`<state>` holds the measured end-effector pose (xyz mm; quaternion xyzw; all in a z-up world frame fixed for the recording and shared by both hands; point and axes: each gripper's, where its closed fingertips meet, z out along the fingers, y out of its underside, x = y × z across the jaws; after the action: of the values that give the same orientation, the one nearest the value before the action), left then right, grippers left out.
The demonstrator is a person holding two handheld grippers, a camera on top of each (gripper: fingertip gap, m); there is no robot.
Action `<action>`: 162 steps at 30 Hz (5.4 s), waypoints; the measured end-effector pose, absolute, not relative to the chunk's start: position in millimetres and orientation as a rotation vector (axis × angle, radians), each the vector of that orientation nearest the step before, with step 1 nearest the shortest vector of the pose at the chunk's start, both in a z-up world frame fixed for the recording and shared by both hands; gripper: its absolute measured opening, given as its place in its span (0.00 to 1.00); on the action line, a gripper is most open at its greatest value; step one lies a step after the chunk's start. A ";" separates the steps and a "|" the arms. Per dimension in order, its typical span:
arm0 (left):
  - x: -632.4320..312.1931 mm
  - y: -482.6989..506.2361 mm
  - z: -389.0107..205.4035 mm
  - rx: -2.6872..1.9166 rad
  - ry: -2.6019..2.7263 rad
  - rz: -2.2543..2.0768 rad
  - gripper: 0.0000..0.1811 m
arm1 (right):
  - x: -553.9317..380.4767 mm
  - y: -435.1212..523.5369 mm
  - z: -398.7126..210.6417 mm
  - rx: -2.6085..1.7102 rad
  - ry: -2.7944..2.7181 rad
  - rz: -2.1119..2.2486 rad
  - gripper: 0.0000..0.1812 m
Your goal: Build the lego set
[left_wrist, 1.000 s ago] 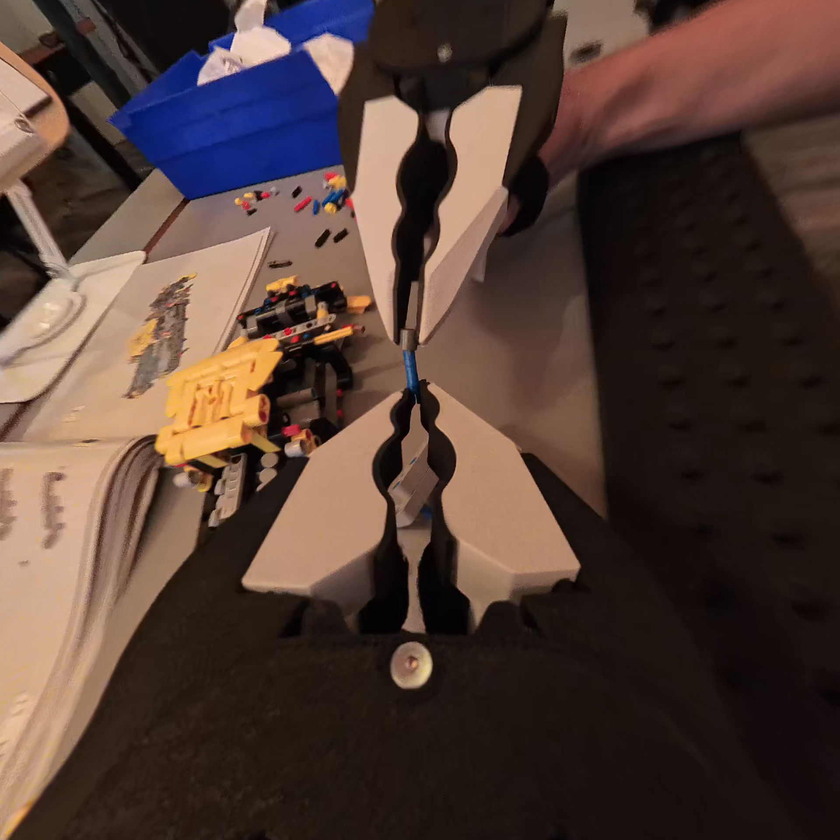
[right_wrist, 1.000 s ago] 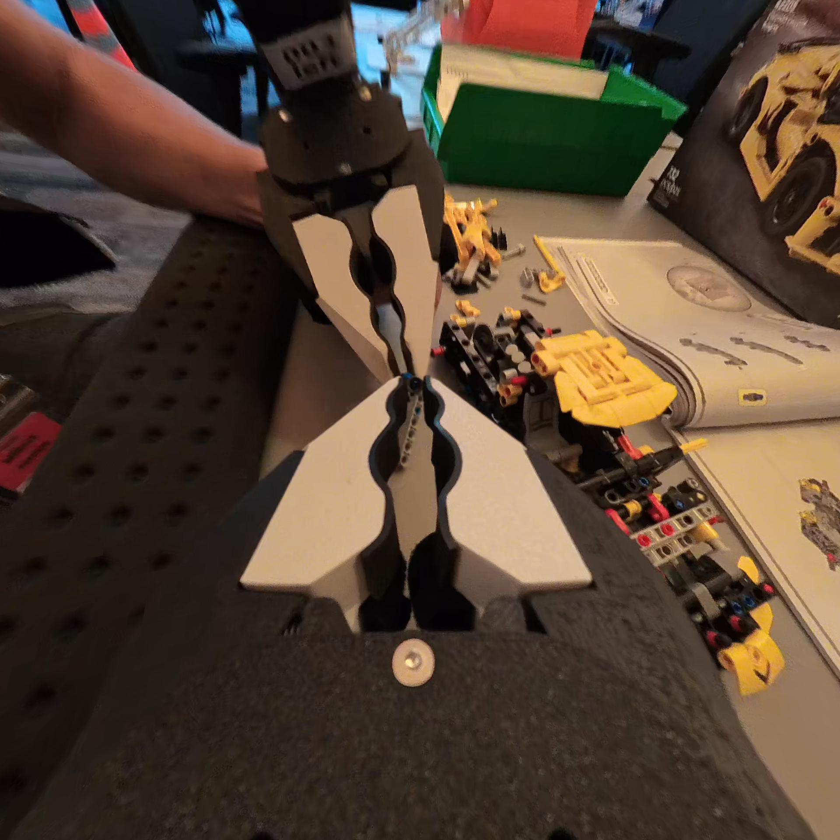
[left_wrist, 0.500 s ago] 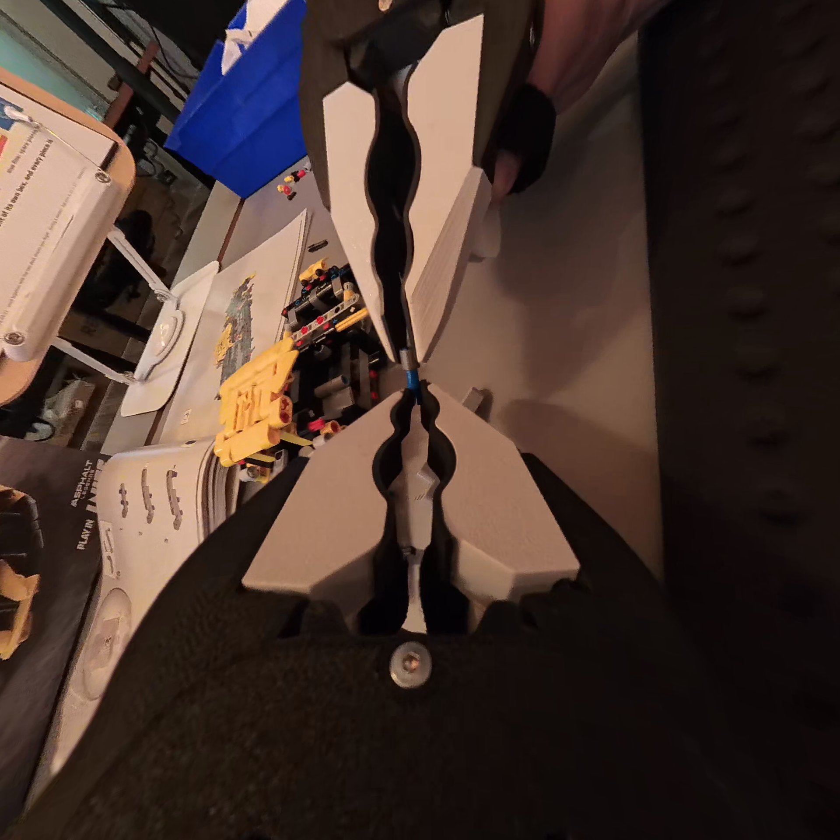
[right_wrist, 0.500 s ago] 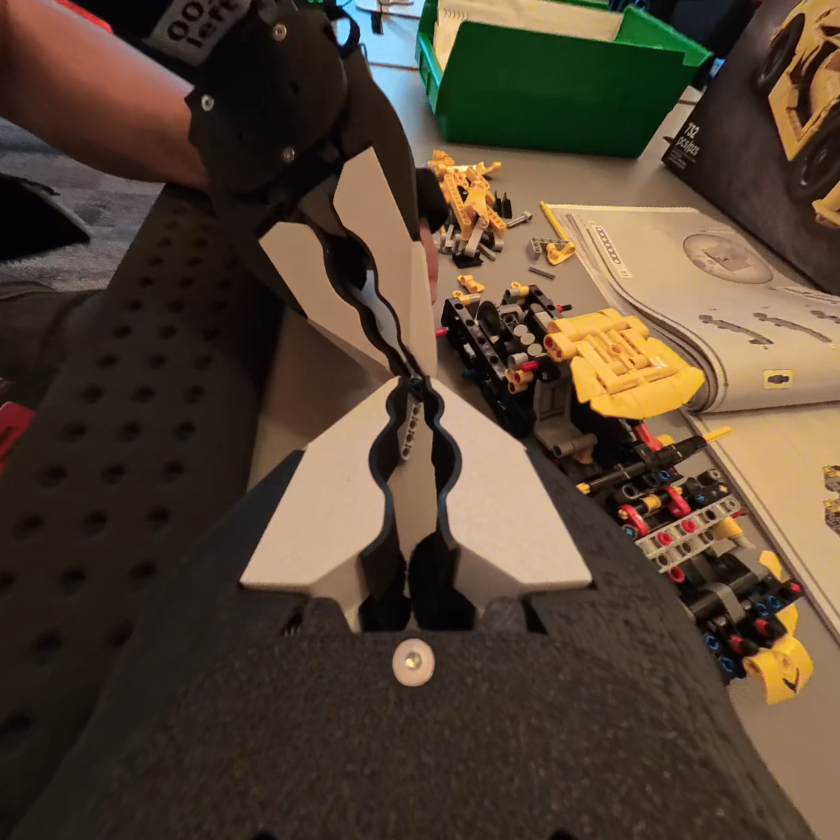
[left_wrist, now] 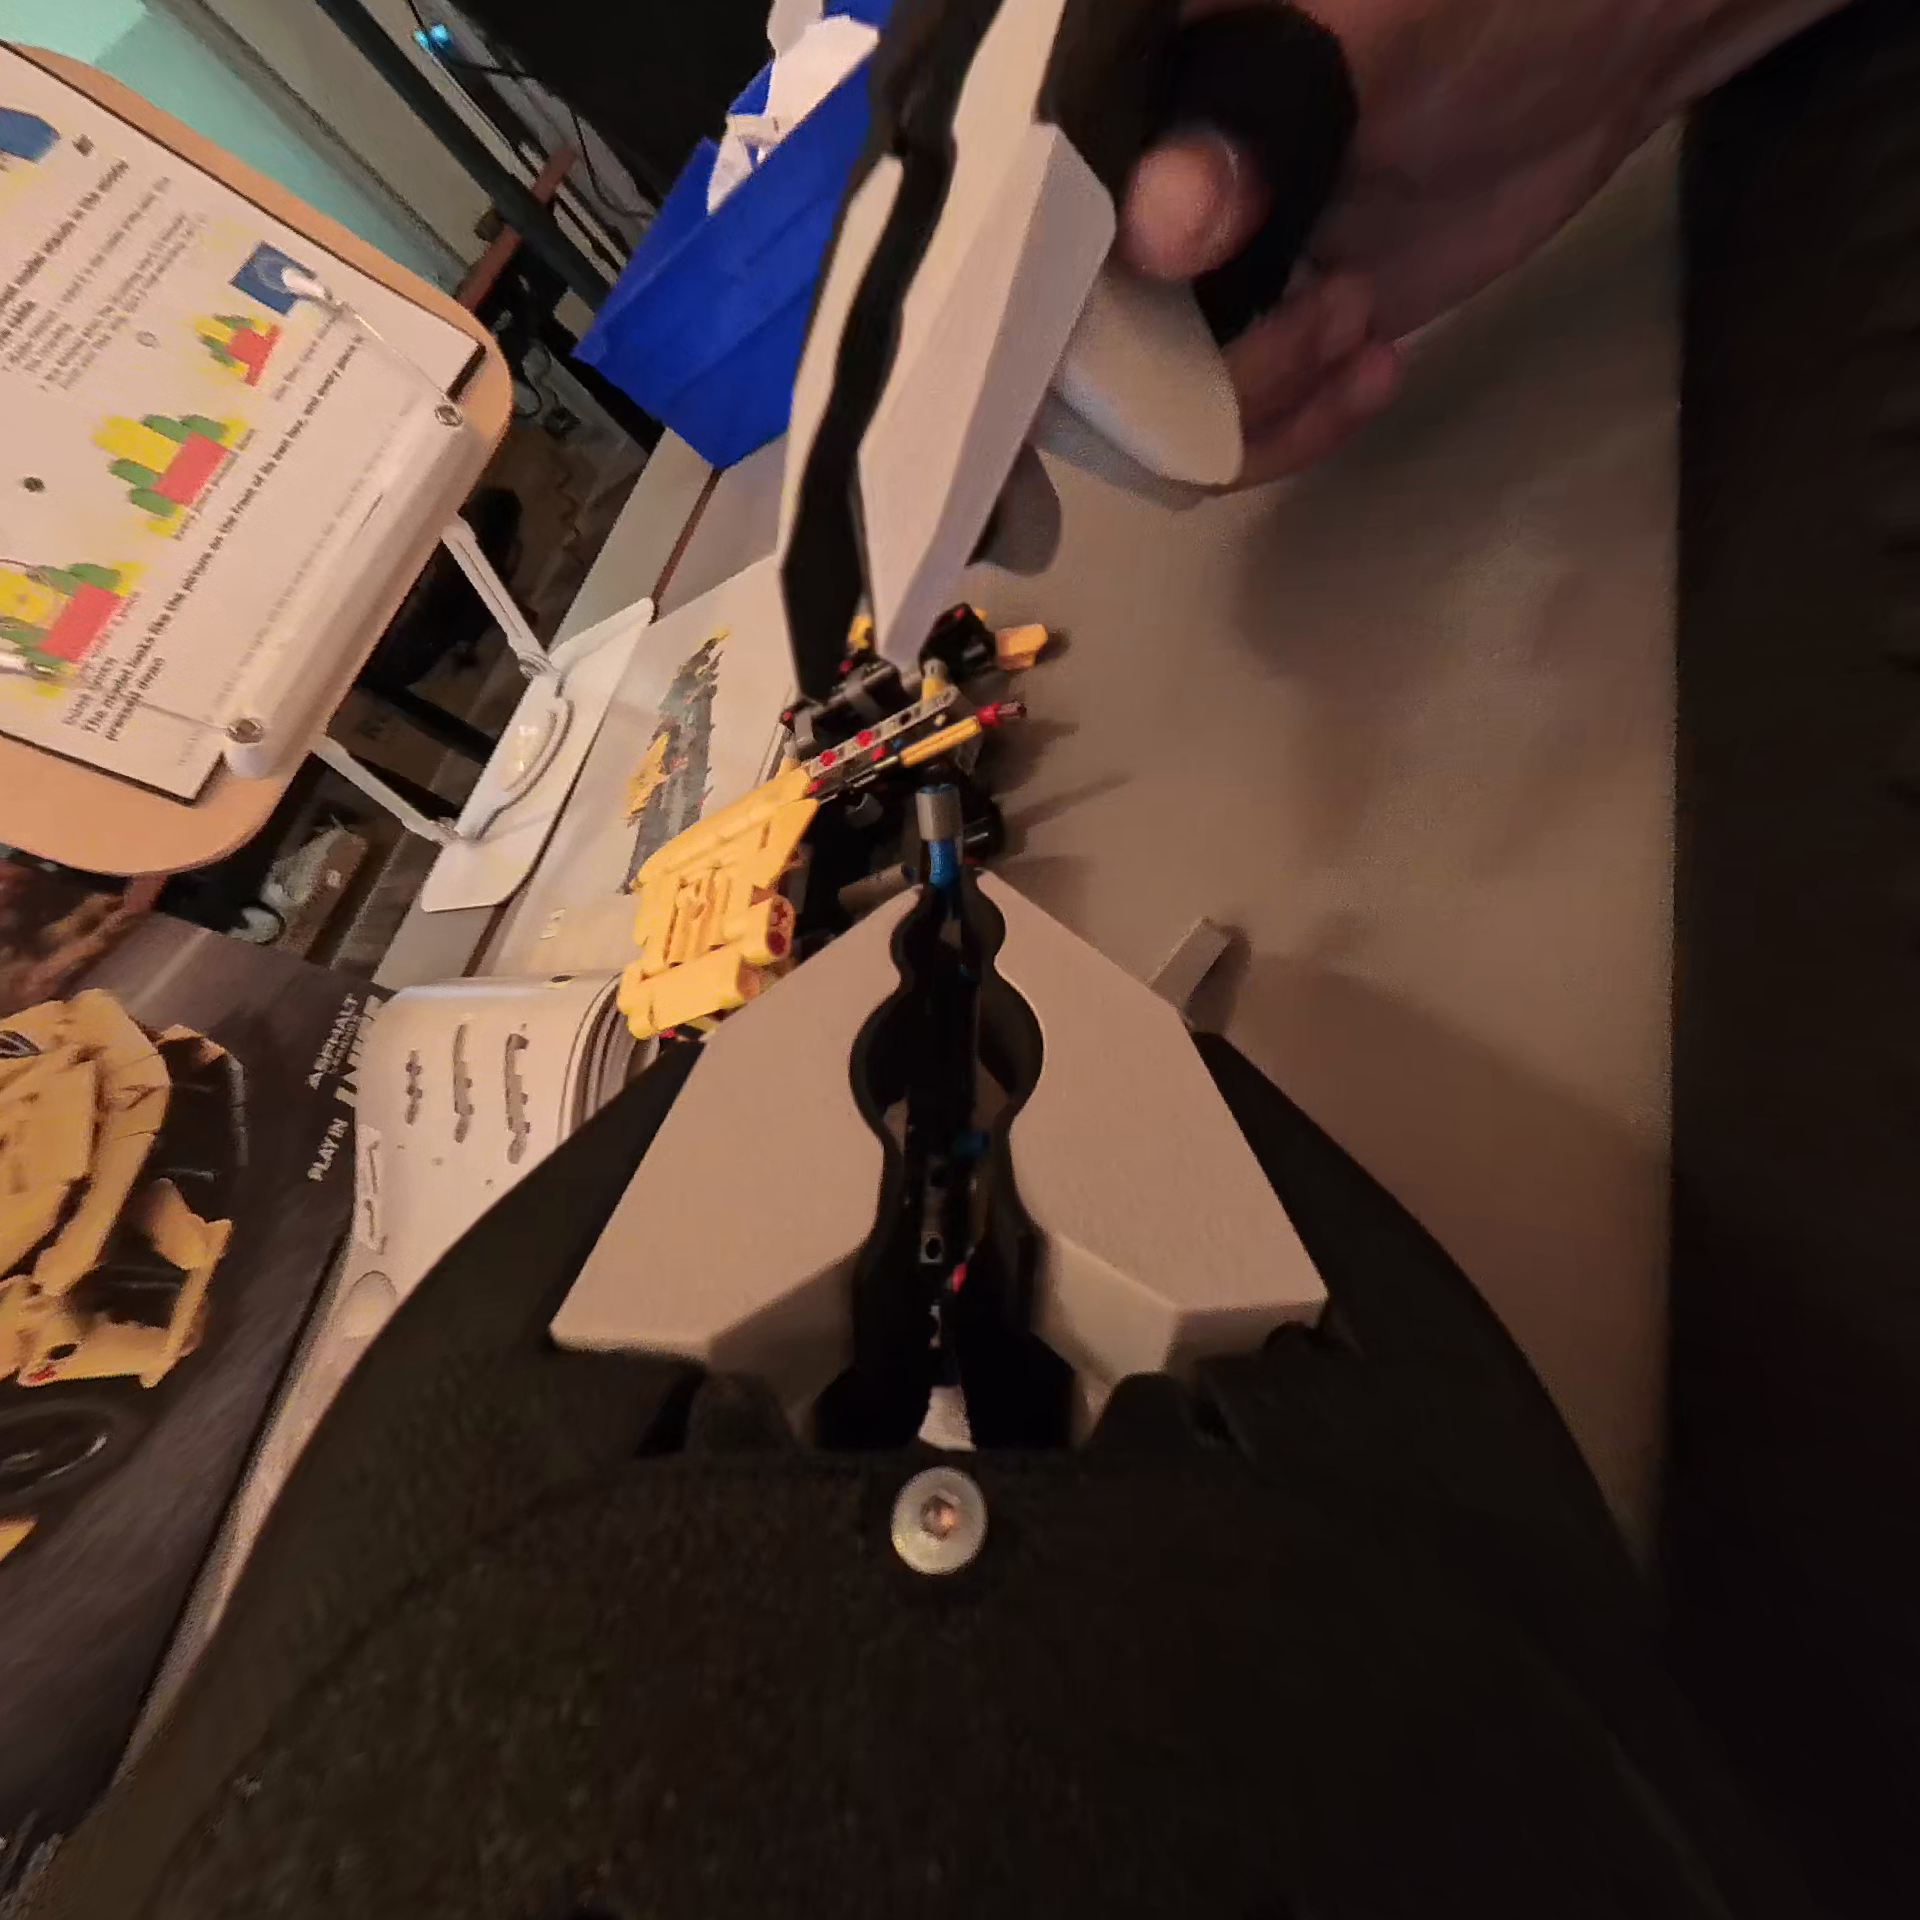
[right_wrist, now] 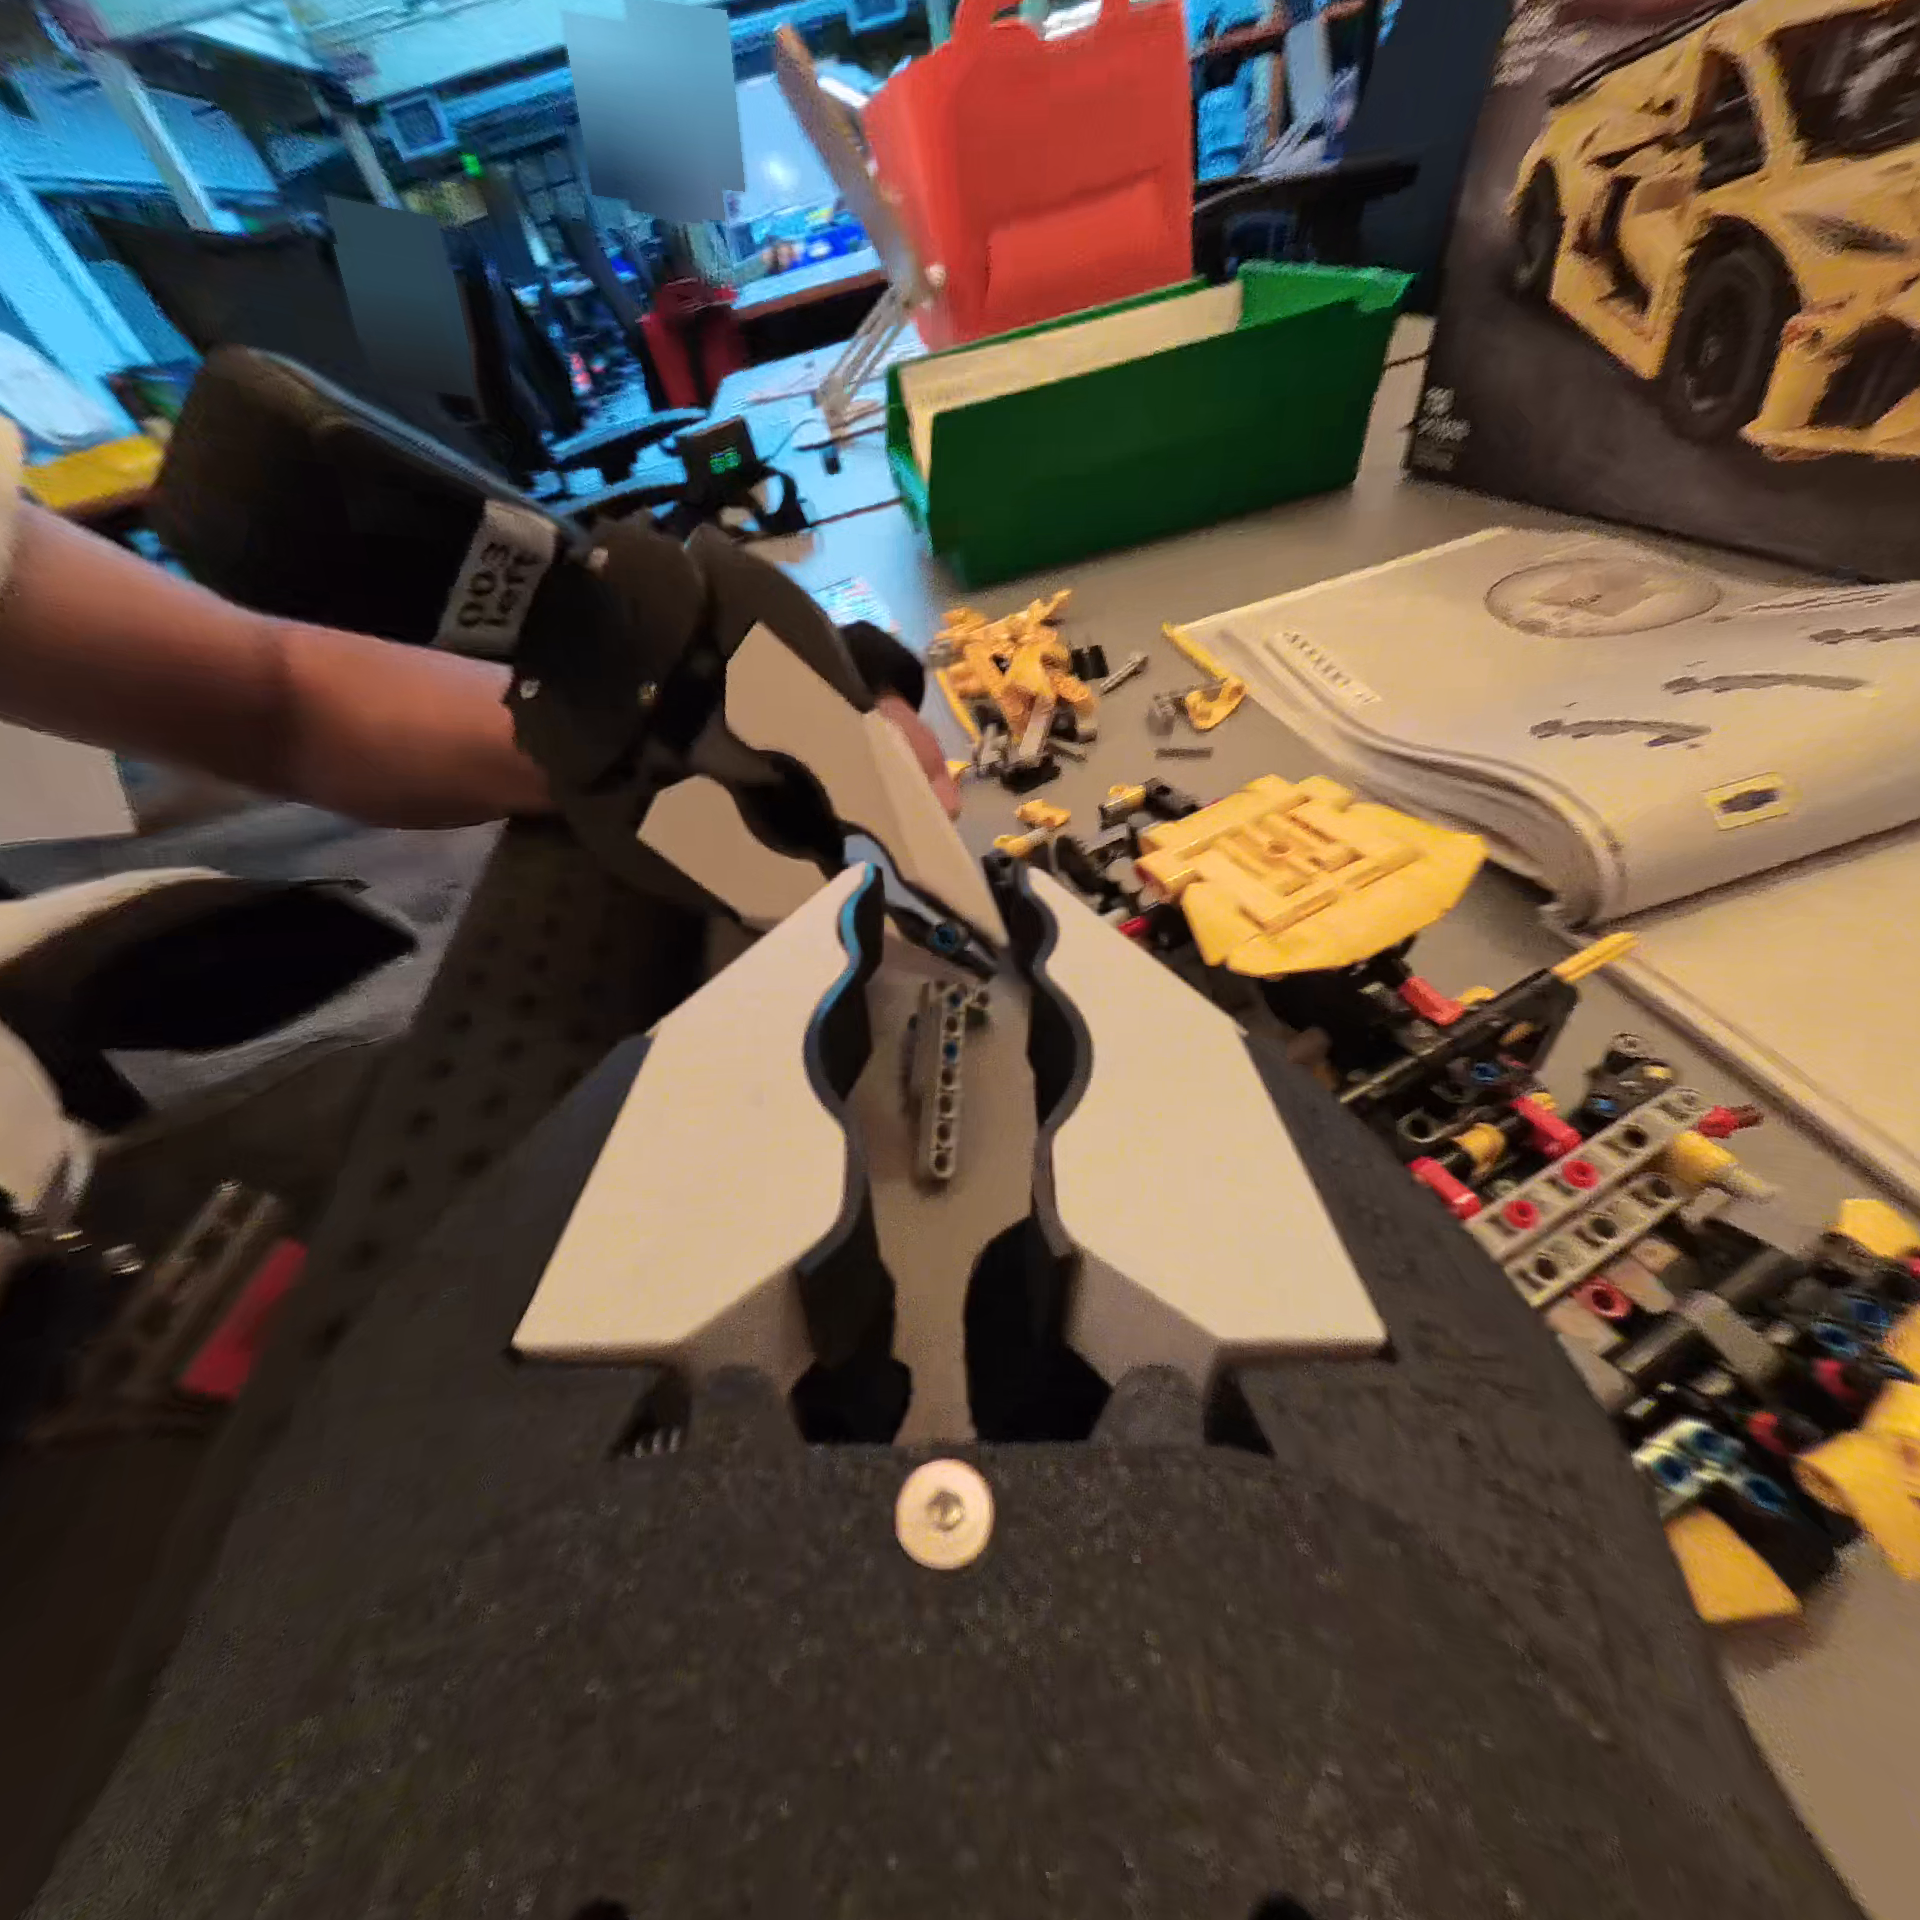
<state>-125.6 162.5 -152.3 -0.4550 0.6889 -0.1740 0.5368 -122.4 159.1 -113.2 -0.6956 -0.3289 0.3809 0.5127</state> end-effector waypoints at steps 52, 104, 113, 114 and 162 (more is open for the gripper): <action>-121.9 158.7 -158.1 -1.064 1.677 -0.305 0.00 | -130.9 158.0 -146.8 -1.753 -1.006 0.531 0.03; -142.7 343.1 -88.7 -1.745 0.677 -1.418 0.02 | -56.6 286.7 -113.7 -1.874 -0.426 0.614 0.11; -131.2 317.2 -72.4 -1.567 0.923 -1.142 0.02 | -121.4 219.8 -94.1 -1.780 -0.906 0.906 0.12; -129.2 308.4 -65.6 -1.531 0.951 -1.168 0.02 | -124.7 215.7 -98.3 -1.795 -0.944 0.856 0.12; -122.8 144.7 -59.5 -1.065 1.679 -1.490 0.10 | -137.1 140.7 -82.1 -1.674 -0.949 1.780 0.03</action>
<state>-122.8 144.7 -59.5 -0.4057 0.6395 -0.5677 0.3228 -137.1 140.7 -82.1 -0.6172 -0.3497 0.6562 0.2573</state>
